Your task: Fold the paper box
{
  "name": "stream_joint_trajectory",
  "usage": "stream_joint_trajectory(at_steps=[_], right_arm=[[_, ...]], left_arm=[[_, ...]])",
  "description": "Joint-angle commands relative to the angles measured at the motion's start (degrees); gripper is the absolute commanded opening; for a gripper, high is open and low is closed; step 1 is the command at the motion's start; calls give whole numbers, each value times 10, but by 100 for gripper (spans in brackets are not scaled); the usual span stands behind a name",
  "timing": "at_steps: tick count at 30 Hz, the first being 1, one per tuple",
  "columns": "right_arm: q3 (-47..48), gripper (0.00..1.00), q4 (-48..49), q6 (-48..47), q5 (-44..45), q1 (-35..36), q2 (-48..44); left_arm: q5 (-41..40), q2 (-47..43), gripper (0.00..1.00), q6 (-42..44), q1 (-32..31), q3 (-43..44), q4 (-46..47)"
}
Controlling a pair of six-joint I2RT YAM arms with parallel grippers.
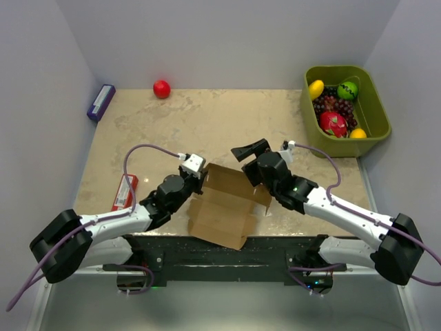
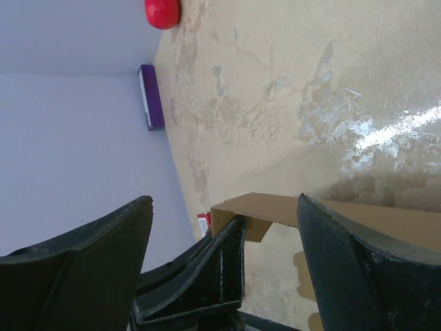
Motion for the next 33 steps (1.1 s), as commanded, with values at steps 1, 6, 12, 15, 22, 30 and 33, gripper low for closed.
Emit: stream_joint_trajectory(at_steps=[1, 6, 12, 15, 22, 30, 33], right_arm=[[21, 89, -15, 8, 57, 3, -6], [14, 87, -1, 28, 29, 14, -2], [36, 87, -59, 25, 110, 56, -67], [38, 87, -49, 27, 96, 68, -69], [28, 87, -27, 61, 80, 79, -19], [4, 87, -13, 112, 95, 80, -2], [2, 87, -32, 135, 104, 79, 13]], left_arm=[[-13, -17, 0, 25, -4, -4, 54], [-17, 0, 0, 17, -6, -1, 58], [-73, 13, 0, -17, -7, 18, 29], [-85, 20, 0, -34, -11, 27, 25], [-134, 29, 0, -65, -36, 45, 14], [-206, 33, 0, -88, -88, 42, 11], [-227, 30, 0, -88, -111, 37, 19]])
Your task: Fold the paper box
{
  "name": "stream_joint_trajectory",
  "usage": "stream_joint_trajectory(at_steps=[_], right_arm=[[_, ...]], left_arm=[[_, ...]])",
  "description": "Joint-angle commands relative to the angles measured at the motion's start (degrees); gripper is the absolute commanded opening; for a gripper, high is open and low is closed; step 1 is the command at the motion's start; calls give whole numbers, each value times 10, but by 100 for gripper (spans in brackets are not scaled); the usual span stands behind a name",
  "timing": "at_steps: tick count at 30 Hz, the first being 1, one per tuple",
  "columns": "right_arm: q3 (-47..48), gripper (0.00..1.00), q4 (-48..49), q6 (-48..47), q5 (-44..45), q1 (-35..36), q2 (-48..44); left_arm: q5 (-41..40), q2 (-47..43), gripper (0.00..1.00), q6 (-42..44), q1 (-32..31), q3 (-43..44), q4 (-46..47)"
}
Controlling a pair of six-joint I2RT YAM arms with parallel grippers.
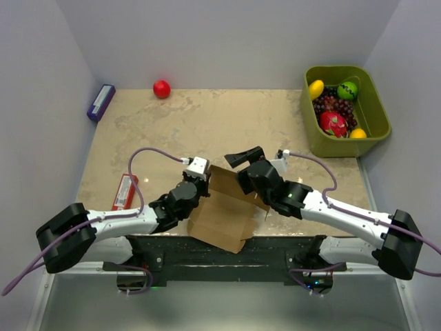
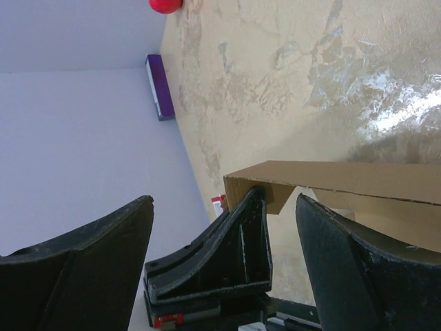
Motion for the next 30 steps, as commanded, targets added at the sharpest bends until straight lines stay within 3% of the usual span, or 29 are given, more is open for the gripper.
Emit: stream_joint_trajectory(at_steps=[1, 9, 24, 30], right_arm=[[-10, 87, 1, 58, 49, 2, 16], [-33, 85, -10, 91, 61, 2, 7], [-73, 53, -18, 115, 93, 2, -16], [-79, 45, -4, 113, 81, 2, -6]], left_arm=[[-64, -3, 0, -18, -31, 11, 35], [-100, -2, 0, 16, -81, -16, 92], [-70, -8, 0, 104, -106, -66, 223], [-29, 1, 0, 148, -106, -67, 255]])
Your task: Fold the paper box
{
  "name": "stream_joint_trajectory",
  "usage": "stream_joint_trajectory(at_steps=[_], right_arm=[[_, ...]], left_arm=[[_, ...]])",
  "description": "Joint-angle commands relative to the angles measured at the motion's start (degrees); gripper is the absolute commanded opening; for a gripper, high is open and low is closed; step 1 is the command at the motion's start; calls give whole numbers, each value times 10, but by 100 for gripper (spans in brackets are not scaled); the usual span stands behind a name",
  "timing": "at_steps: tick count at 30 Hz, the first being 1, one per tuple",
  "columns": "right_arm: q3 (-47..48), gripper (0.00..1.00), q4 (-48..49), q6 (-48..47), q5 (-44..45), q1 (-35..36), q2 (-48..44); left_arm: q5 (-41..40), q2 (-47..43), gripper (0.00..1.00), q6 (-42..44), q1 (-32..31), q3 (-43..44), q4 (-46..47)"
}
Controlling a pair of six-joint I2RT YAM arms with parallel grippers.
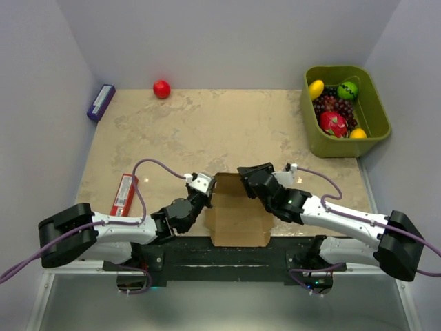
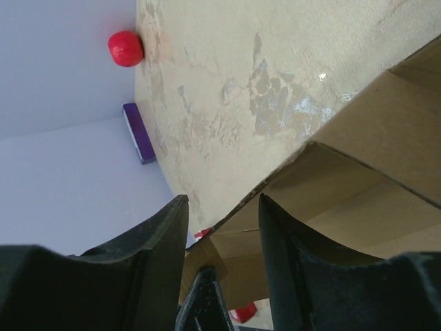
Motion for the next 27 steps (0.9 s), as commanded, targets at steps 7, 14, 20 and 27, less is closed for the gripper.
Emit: stream_joint_trajectory(at_steps=[7, 14, 20, 27], right_arm=[[-10, 30, 31, 16, 2, 1, 25], [-4, 12, 49, 17, -8, 2, 38], [-13, 0, 45, 26, -8, 1, 36], [-20, 0, 21, 37, 20, 2, 21]], left_arm=[[66, 1, 0, 96, -3, -9, 100], [63, -21, 28, 107, -2, -2, 38], [65, -79, 79, 79, -3, 4, -41], [91, -163, 92, 30, -3, 10, -152]])
